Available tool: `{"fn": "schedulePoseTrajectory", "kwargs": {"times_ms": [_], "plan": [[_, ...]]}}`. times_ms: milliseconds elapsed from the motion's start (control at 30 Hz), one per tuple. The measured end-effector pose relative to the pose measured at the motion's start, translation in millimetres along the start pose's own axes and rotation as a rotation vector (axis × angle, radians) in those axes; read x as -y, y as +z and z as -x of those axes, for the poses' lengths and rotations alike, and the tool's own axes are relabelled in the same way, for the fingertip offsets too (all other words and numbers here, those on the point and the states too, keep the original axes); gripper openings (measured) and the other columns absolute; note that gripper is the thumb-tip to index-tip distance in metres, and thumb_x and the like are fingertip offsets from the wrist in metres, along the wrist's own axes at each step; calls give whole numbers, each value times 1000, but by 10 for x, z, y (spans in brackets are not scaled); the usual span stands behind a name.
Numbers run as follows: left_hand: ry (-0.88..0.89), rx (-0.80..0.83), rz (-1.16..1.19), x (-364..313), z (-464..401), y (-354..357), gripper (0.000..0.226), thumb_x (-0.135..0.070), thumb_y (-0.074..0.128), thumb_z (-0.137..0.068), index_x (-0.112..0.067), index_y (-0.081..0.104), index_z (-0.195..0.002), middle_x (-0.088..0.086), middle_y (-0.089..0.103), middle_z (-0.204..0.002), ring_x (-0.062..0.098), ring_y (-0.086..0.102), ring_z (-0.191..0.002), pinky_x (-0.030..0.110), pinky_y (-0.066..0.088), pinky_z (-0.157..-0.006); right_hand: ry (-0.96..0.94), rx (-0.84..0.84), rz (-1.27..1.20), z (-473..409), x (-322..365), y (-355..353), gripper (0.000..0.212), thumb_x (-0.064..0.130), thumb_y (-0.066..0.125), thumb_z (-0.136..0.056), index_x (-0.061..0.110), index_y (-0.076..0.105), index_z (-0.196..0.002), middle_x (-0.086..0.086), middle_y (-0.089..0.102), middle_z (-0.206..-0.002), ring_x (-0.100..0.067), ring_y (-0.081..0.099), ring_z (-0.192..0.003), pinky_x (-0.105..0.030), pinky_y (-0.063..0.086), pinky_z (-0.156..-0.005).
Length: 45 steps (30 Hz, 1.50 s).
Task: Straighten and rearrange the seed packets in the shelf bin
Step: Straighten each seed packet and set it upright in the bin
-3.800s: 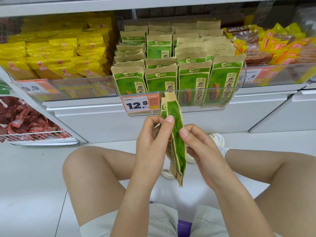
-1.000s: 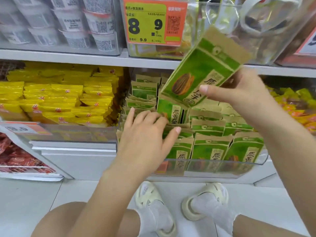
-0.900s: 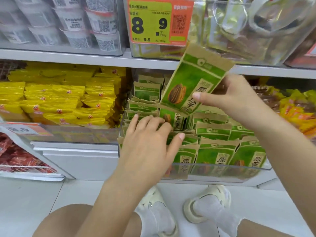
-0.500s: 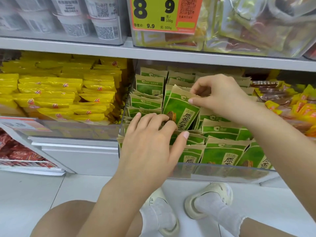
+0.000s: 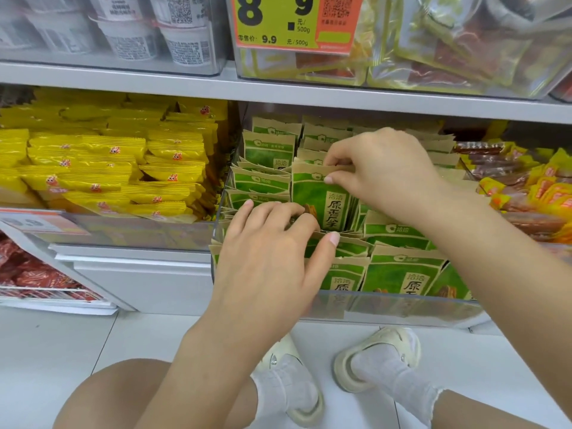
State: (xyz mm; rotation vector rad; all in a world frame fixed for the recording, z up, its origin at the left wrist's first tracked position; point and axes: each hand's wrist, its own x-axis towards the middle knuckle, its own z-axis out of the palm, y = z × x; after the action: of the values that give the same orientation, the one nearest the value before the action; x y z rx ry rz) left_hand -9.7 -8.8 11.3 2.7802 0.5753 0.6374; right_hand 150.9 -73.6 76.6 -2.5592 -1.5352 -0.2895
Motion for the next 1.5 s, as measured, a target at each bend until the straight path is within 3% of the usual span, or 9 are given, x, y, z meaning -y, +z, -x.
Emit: {"fn": "schedulePoseTrajectory", "kwargs": {"times_ms": [300, 500, 633, 800, 967, 1133, 1233, 1333, 1500], "plan": [[-13, 37, 14, -3, -3, -24, 49, -51, 33, -95, -24, 73, -96, -4, 69, -112, 23, 59, -114, 46, 31, -111, 105, 93, 15, -219, -72, 190, 27, 38, 68, -87, 25, 68, -110, 3, 66, -93, -19, 57, -88, -30, 42, -71], [22, 22, 52, 42, 46, -50, 47, -50, 36, -95, -24, 76, -99, -2, 69, -119, 25, 54, -125, 38, 20, -113, 72, -31, -117, 20, -91, 156, 41, 29, 69, -87, 28, 55, -125, 6, 63, -118, -14, 60, -106, -33, 49, -84], [25, 36, 47, 46, 58, -51, 47, -50, 36, -95, -25, 75, -97, -2, 68, -119, 24, 54, -124, 41, 26, -113, -98, -152, -223, 249, -81, -67, 18, 24, 69, -86, 23, 67, -104, 8, 64, -98, -12, 59, -93, -37, 52, -81], [22, 40, 36, 43, 40, -45, 45, -49, 36, -95, -25, 74, -94, -1, 68, -118, 24, 55, -121, 43, 32, -110, -44, 330, -111, 182, -89, -170, 50, 52, 66, -81, 31, 59, -126, 12, 60, -126, -10, 54, -117, -27, 40, -95], [21, 39, 25, 38, 45, -49, 43, -48, 37, -95, -25, 73, -93, 0, 68, -118, 23, 57, -118, 43, 37, -106, -75, 406, 33, 80, -38, -39, 78, 65, 62, -77, 28, 41, -143, -1, 44, -146, -18, 24, -145, -41, 7, -119], [16, 46, 32, 42, 36, -52, 44, -48, 37, -95, -24, 73, -92, 0, 68, -120, 24, 57, -118, 43, 38, -106, -94, 448, 179, 97, 20, -1, 46, 43, 61, -85, 25, 59, -127, -2, 38, -151, -16, 10, -149, -47, -6, -117], [6, 48, 45, 46, 52, -44, 45, -49, 35, -95, -25, 73, -92, -1, 67, -123, 23, 56, -122, 36, 25, -109, -77, 368, 233, 124, 25, 53, 26, 32, 61, -87, 23, 68, -110, -1, 49, -142, -16, 22, -145, -46, -3, -118], [0, 46, 58, 39, 49, -47, 44, -48, 36, -95, -26, 73, -92, -1, 67, -124, 24, 56, -123, 33, 21, -108, -37, 201, 221, 108, -53, 67, 12, 30, 59, -91, 23, 69, -91, 1, 68, -110, -14, 55, -119, -42, 5, -119], [-8, 70, 69, 36, 41, -57, 47, -51, 33, -95, -27, 73, -95, -1, 64, -130, 21, 52, -130, 36, 25, -113, 39, 26, 180, 116, -81, 14, 21, 31, 51, -97, 23, 68, -105, 0, 72, -100, -17, 64, -101, -37, 15, -118]]}}
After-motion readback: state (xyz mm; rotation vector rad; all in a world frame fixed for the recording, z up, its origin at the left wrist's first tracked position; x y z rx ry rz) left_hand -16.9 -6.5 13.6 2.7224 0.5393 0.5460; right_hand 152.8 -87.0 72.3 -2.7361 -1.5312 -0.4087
